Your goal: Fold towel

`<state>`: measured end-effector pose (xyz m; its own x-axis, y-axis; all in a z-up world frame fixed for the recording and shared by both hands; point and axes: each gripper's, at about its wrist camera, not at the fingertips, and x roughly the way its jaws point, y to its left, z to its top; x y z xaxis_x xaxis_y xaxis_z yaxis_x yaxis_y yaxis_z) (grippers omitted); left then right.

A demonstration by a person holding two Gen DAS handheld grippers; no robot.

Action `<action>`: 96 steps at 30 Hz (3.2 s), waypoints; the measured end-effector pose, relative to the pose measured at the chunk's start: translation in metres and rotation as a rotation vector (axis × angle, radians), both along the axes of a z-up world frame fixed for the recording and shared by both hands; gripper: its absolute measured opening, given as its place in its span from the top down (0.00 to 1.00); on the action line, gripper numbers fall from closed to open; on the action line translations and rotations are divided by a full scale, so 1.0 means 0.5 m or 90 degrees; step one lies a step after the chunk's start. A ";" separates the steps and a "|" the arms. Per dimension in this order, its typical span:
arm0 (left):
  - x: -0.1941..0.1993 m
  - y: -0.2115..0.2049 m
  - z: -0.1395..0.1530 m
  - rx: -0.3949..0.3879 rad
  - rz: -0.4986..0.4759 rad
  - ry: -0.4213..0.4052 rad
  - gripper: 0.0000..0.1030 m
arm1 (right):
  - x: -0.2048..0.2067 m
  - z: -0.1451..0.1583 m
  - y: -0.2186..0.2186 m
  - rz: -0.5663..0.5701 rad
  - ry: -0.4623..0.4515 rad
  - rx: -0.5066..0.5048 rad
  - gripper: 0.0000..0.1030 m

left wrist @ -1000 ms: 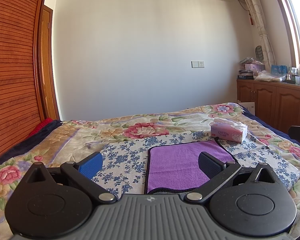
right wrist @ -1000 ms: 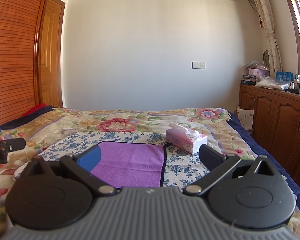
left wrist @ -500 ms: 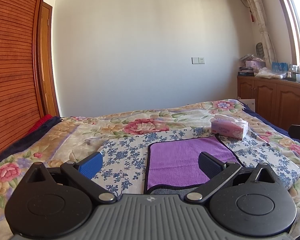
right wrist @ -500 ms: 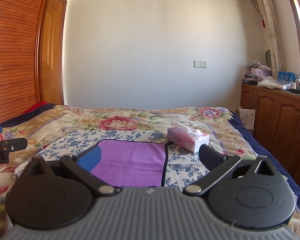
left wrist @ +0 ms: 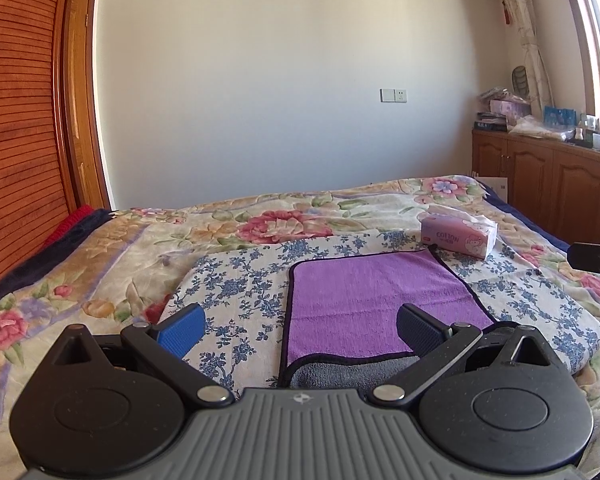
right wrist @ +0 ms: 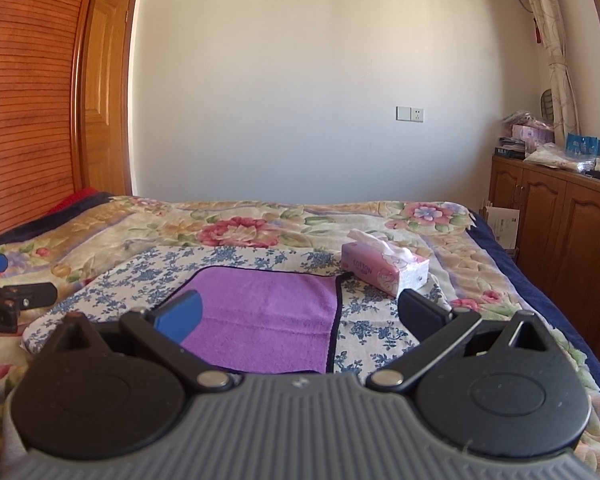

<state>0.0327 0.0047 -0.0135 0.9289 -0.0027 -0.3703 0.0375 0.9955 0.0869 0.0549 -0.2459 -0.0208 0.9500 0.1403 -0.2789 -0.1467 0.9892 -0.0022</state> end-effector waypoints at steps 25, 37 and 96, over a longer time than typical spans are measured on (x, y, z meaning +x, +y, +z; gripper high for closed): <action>0.108 0.027 -0.027 -0.021 -0.027 0.056 0.04 | 0.096 -0.027 0.004 0.015 0.071 -0.030 0.00; 0.157 0.041 -0.058 -0.024 -0.044 0.087 0.12 | 0.141 -0.042 0.015 0.041 0.102 -0.047 0.00; 0.242 0.053 -0.180 -0.053 -0.071 0.267 0.81 | 0.262 -0.161 -0.006 0.115 0.393 0.000 0.60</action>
<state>0.1536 0.0310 -0.1037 0.6911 -0.1406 -0.7089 0.1602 0.9863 -0.0394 0.1857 -0.2491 -0.1013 0.5756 0.2830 -0.7672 -0.2856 0.9487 0.1357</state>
